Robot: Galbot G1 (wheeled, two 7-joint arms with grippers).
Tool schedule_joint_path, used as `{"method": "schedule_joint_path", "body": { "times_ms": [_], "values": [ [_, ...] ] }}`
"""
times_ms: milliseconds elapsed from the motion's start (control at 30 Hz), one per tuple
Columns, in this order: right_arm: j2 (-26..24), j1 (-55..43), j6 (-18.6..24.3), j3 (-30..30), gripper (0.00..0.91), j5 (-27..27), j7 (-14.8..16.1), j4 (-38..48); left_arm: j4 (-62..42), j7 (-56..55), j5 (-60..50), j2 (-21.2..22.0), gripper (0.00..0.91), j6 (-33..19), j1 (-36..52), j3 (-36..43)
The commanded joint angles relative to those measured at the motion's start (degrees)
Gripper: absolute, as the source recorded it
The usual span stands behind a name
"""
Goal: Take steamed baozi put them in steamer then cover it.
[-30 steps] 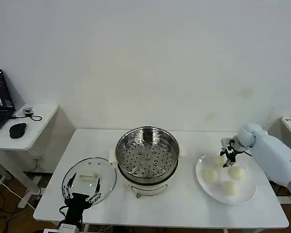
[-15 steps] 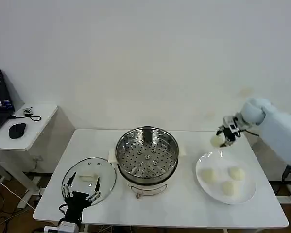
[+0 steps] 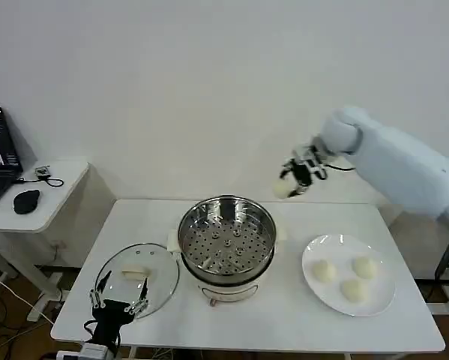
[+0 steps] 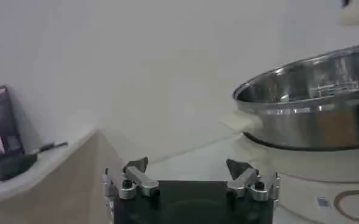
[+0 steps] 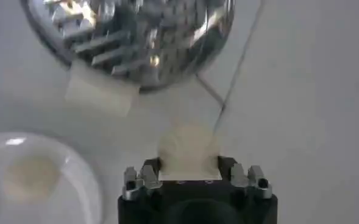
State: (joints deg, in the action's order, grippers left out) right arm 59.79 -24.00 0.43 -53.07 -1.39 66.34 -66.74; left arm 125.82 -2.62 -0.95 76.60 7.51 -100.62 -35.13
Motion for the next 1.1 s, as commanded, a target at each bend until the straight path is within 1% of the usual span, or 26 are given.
{"method": "schedule_joint_path", "body": {
  "times_ms": [33, 133, 233, 333, 367, 433, 533, 633, 733, 867, 933, 1100],
  "values": [
    [7.71, -2.91, 2.06, -3.27, 0.645, 2.3, -0.37, -0.96, 0.92, 0.32, 11.13, 0.18, 0.907, 1.66, -0.47, -1.51],
    [9.53, -2.02, 4.76, -4.15, 0.645, 2.27, -1.13, -0.11, 0.97, 0.23, 10.28, 0.59, 0.907, 1.46, -0.95, -1.82],
    [11.07, -0.71, 7.92, -5.4, 0.645, 1.16, -2.02, 1.47, 0.98, 0.14, 9.49, 0.98, 0.907, 1.3, -1.36, -2.05],
    [12.15, 0.88, 11.75, -7.32, 0.635, -0.96, -3.37, 3.46, 0.94, 0.07, 9.27, 1.23, 0.907, 1.21, -1.58, -2.32],
    [12.27, 1.11, 12.51, -7.51, 0.645, -1.73, -3.64, 3.83, 0.93, 0.05, 9.27, 1.27, 0.907, 1.21, -1.6, -2.4],
    [12.6, 1.87, 15.7, -8.21, 0.645, -4.16, -4.55, 5.39, 0.81, -0.02, 9.11, 1.36, 0.907, 1.18, -1.69, -2.58],
    [12.42, 2.45, 17.85, -8.73, 0.645, -5.75, -5.0, 6.12, 0.54, -0.01, 9.07, 1.38, 0.907, 1.17, -1.75, -2.66],
    [12.26, 2.76, 19.27, -9.19, 0.645, -7.21, -5.71, 6.65, 0.2, -0.07, 8.98, 1.41, 0.907, 1.16, -1.53, -2.55],
    [12.61, 3.31, 21.07, -9.13, 0.645, -9.66, -7.23, 8.09, -0.01, -0.06, 8.92, 1.45, 0.907, 1.13, -1.21, -2.51],
    [13.48, 4.06, 22.43, -9.01, 0.645, -9.5, -8.46, 9.66, -0.18, -0.08, 8.91, 1.38, 0.907, 1.15, -1.25, -2.5],
    [13.71, 4.32, 22.65, -8.98, 0.645, -9.73, -8.58, 9.75, -0.26, -0.09, 8.88, 1.37, 0.907, 1.15, -1.25, -2.54],
    [14.61, 4.57, 24.37, -9.05, 0.645, -12.09, -9.49, 11.04, -0.16, -0.14, 8.89, 1.51, 0.907, 1.15, -1.27, -2.71]
  ]
}}
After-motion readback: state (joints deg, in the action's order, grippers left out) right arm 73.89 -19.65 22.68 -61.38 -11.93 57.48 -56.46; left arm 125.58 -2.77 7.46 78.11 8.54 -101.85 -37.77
